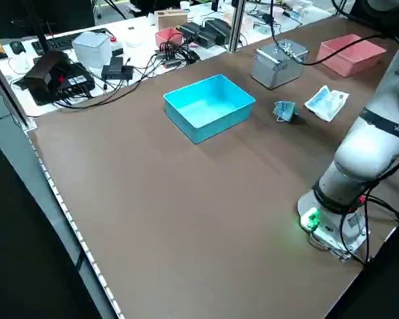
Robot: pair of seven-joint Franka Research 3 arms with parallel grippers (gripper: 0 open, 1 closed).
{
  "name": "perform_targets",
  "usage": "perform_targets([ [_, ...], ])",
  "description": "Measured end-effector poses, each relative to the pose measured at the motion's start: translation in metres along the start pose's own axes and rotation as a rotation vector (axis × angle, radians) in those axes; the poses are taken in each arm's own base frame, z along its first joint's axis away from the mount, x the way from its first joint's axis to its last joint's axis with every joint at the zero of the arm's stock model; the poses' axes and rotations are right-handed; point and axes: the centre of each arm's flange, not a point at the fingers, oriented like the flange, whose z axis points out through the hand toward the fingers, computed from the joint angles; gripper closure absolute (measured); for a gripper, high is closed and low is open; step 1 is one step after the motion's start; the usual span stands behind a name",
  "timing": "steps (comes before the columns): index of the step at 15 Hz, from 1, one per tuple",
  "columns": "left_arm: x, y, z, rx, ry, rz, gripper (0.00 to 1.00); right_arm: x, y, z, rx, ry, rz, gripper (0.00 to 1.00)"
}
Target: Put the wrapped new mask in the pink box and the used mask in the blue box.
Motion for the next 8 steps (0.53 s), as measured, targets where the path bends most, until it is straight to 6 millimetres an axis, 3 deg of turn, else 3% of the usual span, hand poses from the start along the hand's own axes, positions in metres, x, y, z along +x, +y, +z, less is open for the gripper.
perform_targets([
  [8,-0.003,0.012,0.001,-0.002,-0.015,0.023,0.00,-0.007,0.015,0.007,-0.067,-0.063,0.015,0.02],
])
